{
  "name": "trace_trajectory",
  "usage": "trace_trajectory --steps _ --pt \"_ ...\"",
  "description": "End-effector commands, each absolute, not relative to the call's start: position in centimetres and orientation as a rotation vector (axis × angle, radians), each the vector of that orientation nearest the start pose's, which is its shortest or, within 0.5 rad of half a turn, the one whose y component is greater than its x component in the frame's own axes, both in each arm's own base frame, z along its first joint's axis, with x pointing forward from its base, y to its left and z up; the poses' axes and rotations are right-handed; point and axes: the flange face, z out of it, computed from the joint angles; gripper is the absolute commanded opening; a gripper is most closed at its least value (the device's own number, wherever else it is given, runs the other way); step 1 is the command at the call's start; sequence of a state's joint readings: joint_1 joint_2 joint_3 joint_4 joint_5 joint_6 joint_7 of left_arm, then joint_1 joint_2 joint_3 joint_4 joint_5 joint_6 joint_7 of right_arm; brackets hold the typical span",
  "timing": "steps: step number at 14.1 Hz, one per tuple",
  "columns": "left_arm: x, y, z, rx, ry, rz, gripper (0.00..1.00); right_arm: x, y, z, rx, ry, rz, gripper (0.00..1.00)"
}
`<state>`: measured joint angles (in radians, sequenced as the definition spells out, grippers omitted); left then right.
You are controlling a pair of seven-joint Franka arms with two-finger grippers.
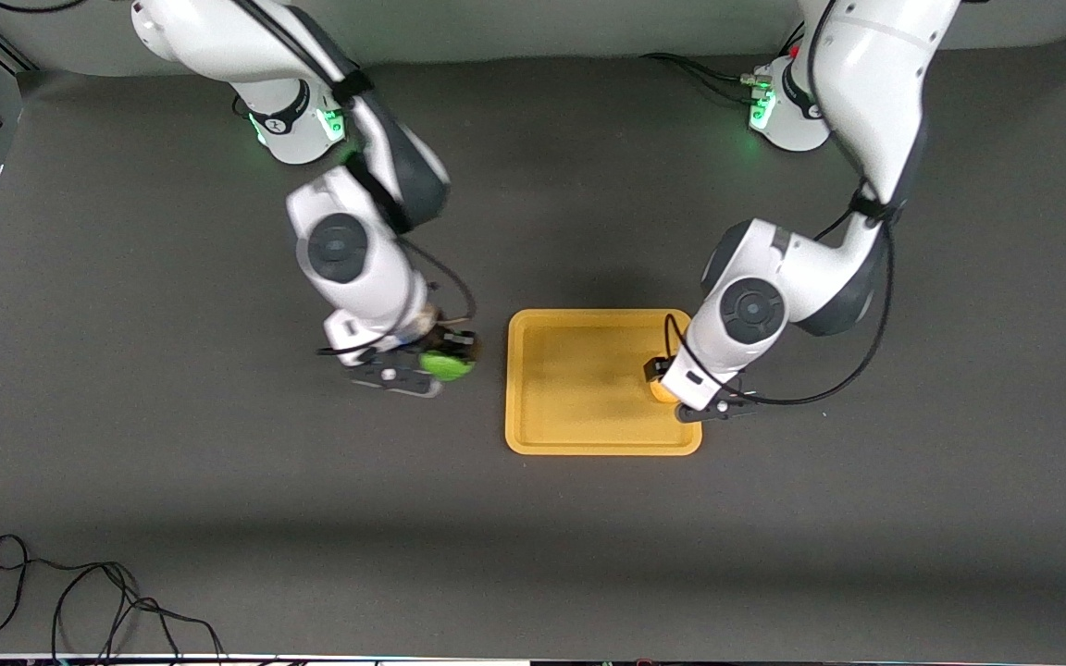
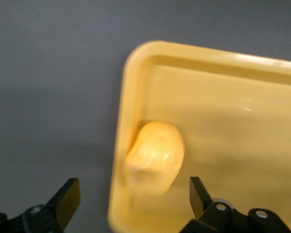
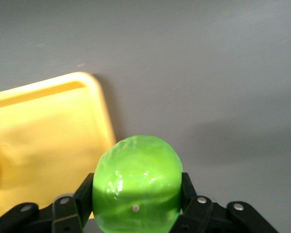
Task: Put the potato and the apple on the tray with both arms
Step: 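Release the potato and withdraw the left gripper while the right gripper carries the apple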
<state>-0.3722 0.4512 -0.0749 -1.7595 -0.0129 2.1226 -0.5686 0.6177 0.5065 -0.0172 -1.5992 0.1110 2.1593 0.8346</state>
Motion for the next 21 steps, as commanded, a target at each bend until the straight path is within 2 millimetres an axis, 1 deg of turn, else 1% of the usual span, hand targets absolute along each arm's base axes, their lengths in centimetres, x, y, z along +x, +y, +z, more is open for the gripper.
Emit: trace_trajectory --steps 1,2,3,5,6,7,8,9,10,11,12,13,14,15,16,17,18,19,20,21 --pt "57.5 -21.7 38.8 -3.107 -0.097 0.201 1.0 57.9 46.9 31.3 -2.964 0.57 0.013 0.35" --pt "57.3 -19.7 41.3 -3.111 -0.069 0.197 1.0 58.0 48.6 29.8 -2.962 0.586 0.01 0.35" --pt "57.1 -17.6 43.7 -3.117 -0.06 0.187 1.0 57.9 49.6 27.9 -2.971 0.584 0.018 0.35" --pt "56.6 -12.8 48.0 -3.13 -0.001 0.157 1.0 56.9 52.5 23.7 -2.97 0.587 0.004 0.36" --pt "56.1 -10.2 50.0 -3.136 0.028 0.143 1.0 55.9 53.9 21.6 -2.962 0.625 -0.03 0.36" --pt "55.4 -8.5 51.9 -3.14 0.047 0.122 1.0 56.1 53.9 20.8 -2.961 0.641 -0.08 0.36" --pt "54.4 -7.3 54.0 -3.142 0.033 0.074 1.0 56.2 53.7 20.2 -2.961 0.657 -0.075 0.36" --pt "53.2 -7.0 56.7 -3.146 0.028 0.002 1.0 56.1 53.9 20.2 -2.956 0.672 -0.075 0.36" --pt "51.8 -5.8 59.2 -3.147 -0.002 -0.032 1.0 55.8 54.1 20.2 -2.957 0.67 -0.073 0.39" --pt "50.7 -5.0 60.5 -3.148 -0.019 -0.045 1.0 55.8 54.1 20.2 -2.958 0.669 -0.075 0.43" --pt "50.2 -4.7 60.5 -3.148 0.007 -0.045 1.0 55.8 54.1 20.1 -2.96 0.667 -0.074 0.55" --pt "50.2 -3.9 60.5 -3.15 0.024 -0.05 1.0 55.8 54.1 20.1 -2.96 0.667 -0.074 0.77" --pt "50.3 -3.9 60.7 -3.151 0.027 -0.067 1.0 56.1 53.8 20.1 -2.961 0.669 -0.077 0.95" --pt "50.4 -3.8 61.0 -3.145 0.028 -0.082 1.0 56.2 53.7 20.1 -2.964 0.666 -0.083 1.0" --pt "50.4 -3.8 61.1 -3.145 0.028 -0.086 1.0 56.5 53.3 20.2 -2.962 0.673 -0.084 1.0" --pt "50.4 -3.8 61.0 -3.145 0.03 -0.084 1.0 56.9 53.3 21.4 -2.946 0.674 -0.094 1.0" --pt "50.4 -3.8 60.7 -3.145 0.03 -0.075 1.0 57.8 52.3 23.8 -2.932 0.702 -0.103 1.0" --pt "50.5 -3.9 60.5 -3.144 0.033 -0.07 1.0 58.2 50.9 26.3 -2.956 0.716 -0.088 1.0" --pt "50.5 -3.9 60.4 -3.144 0.03 -0.067 1.0 58.6 49.1 29.8 -2.993 0.691 -0.095 1.0" --pt "50.5 -3.7 60.5 -3.145 0.025 -0.067 1.0 59.3 46.7 32.7 -3.047 0.617 -0.079 1.0"
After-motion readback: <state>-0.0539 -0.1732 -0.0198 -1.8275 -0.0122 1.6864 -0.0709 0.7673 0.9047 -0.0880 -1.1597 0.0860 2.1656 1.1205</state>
